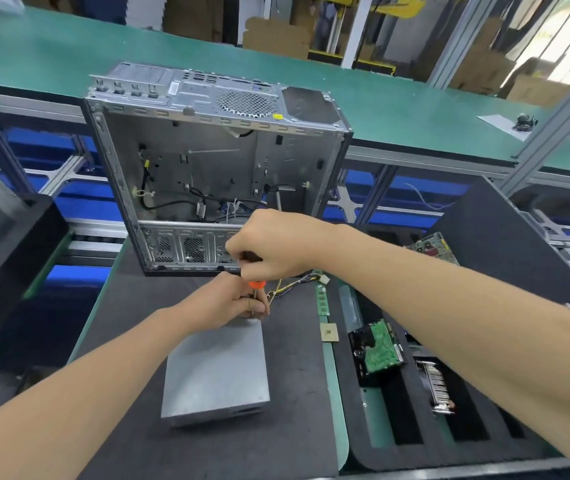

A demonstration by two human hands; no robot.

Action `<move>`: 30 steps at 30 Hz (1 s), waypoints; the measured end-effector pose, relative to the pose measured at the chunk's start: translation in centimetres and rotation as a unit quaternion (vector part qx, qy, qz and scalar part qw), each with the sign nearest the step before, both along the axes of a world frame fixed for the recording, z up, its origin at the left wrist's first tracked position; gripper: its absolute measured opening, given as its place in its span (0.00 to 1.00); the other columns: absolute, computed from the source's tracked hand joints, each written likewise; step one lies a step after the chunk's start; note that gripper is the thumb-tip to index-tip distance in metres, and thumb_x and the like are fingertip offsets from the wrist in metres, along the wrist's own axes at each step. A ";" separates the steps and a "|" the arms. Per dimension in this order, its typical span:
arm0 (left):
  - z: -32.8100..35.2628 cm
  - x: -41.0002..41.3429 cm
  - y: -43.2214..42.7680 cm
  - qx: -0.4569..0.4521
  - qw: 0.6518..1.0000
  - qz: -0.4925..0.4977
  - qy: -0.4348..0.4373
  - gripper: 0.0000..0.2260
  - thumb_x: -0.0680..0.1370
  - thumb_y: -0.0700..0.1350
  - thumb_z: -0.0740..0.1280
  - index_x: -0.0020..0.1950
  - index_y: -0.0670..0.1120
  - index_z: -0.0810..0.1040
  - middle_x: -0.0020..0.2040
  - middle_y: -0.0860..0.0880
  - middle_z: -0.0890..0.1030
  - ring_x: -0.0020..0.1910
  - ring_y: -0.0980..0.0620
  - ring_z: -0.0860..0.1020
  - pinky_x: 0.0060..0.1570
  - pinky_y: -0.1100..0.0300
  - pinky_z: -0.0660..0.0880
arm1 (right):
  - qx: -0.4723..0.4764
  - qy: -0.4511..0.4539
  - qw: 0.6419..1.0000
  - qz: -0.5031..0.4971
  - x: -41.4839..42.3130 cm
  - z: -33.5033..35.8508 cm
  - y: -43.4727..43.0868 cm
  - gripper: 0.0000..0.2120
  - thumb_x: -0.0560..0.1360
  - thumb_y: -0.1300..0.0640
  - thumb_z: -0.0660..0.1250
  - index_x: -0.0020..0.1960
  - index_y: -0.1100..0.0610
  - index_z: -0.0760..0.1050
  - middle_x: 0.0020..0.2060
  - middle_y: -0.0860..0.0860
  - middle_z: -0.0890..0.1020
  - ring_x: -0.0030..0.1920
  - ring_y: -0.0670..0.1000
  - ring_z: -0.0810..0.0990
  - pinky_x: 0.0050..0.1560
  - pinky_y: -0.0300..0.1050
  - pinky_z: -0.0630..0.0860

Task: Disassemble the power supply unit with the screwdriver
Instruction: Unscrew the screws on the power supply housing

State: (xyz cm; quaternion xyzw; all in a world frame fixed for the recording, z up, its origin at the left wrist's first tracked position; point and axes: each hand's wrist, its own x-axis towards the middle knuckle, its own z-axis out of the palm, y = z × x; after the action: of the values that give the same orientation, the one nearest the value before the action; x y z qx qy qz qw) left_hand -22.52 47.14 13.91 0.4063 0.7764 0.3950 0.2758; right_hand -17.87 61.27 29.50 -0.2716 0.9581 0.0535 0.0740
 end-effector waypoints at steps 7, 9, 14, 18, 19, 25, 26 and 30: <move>0.0 0.2 0.5 -0.005 1.000 0.015 0.011 0.11 0.83 0.39 0.69 0.43 0.51 0.85 0.40 0.53 0.87 0.43 0.51 0.85 0.49 0.61 0.81 | -0.077 0.047 0.913 -0.399 0.4 -1.3 -1.9 0.11 0.79 0.49 0.66 0.47 0.56 0.69 0.39 0.51 0.68 0.42 0.57 0.73 0.36 0.47 0.68; 0.1 0.1 0.6 -0.020 0.999 0.009 0.032 0.15 0.83 0.41 0.70 0.39 0.57 0.83 0.39 0.56 0.87 0.42 0.55 0.84 0.43 0.71 0.76 | -0.098 0.042 0.902 -0.418 0.2 -1.8 -2.4 0.08 0.80 0.51 0.66 0.51 0.55 0.72 0.44 0.52 0.70 0.47 0.59 0.76 0.42 0.50 0.72; 0.2 -0.2 0.2 -0.020 1.000 -0.006 0.022 0.11 0.84 0.40 0.68 0.46 0.52 0.85 0.40 0.56 0.86 0.43 0.56 0.84 0.50 0.62 0.80 | -0.090 0.035 0.937 -0.335 0.3 -1.7 -1.5 0.15 0.77 0.56 0.67 0.38 0.57 0.64 0.35 0.52 0.71 0.36 0.57 0.74 0.31 0.45 0.69; 0.6 -0.2 0.3 -0.010 1.000 -0.011 0.011 0.08 0.83 0.38 0.68 0.48 0.46 0.86 0.41 0.50 0.86 0.44 0.48 0.84 0.53 0.53 0.82 | -0.037 -0.054 0.990 -0.123 0.4 0.5 1.2 0.11 0.79 0.52 0.68 0.42 0.57 0.72 0.34 0.50 0.76 0.35 0.51 0.73 0.36 0.41 0.72; 0.7 -0.2 0.3 -0.010 1.000 -0.015 0.009 0.08 0.83 0.38 0.68 0.48 0.46 0.86 0.41 0.49 0.86 0.44 0.48 0.84 0.52 0.54 0.82 | -0.038 -0.077 0.993 -0.075 0.2 1.0 1.7 0.09 0.78 0.53 0.69 0.44 0.57 0.74 0.33 0.48 0.75 0.34 0.47 0.71 0.34 0.36 0.68; 0.9 -0.1 0.3 -0.015 1.000 -0.009 -0.006 0.07 0.82 0.38 0.69 0.48 0.45 0.86 0.39 0.51 0.86 0.44 0.48 0.84 0.52 0.57 0.81 | -0.021 -0.103 0.994 0.038 -0.9 1.2 2.1 0.09 0.73 0.56 0.72 0.45 0.55 0.72 0.36 0.49 0.77 0.36 0.47 0.71 0.34 0.39 0.66; 0.9 0.0 0.3 -0.014 1.000 -0.009 -0.004 0.07 0.82 0.38 0.69 0.47 0.44 0.86 0.39 0.53 0.86 0.44 0.49 0.84 0.53 0.55 0.82 | -0.033 -0.098 0.994 0.025 -0.7 1.0 2.1 0.09 0.72 0.56 0.72 0.44 0.56 0.73 0.35 0.48 0.77 0.35 0.46 0.72 0.34 0.40 0.67; 0.4 0.0 0.2 -0.002 1.000 0.004 -0.025 0.08 0.82 0.38 0.69 0.46 0.44 0.85 0.39 0.50 0.86 0.42 0.52 0.84 0.52 0.54 0.83 | -0.083 -0.044 0.989 -0.118 0.1 0.6 1.7 0.10 0.73 0.50 0.71 0.42 0.56 0.76 0.34 0.46 0.77 0.37 0.46 0.76 0.41 0.46 0.77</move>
State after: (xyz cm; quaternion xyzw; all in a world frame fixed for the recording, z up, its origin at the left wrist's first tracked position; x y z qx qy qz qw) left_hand -22.52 47.32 14.35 0.3930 0.7716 0.4042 0.2946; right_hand -17.80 62.95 30.12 -0.1640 0.9803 -0.0473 0.0994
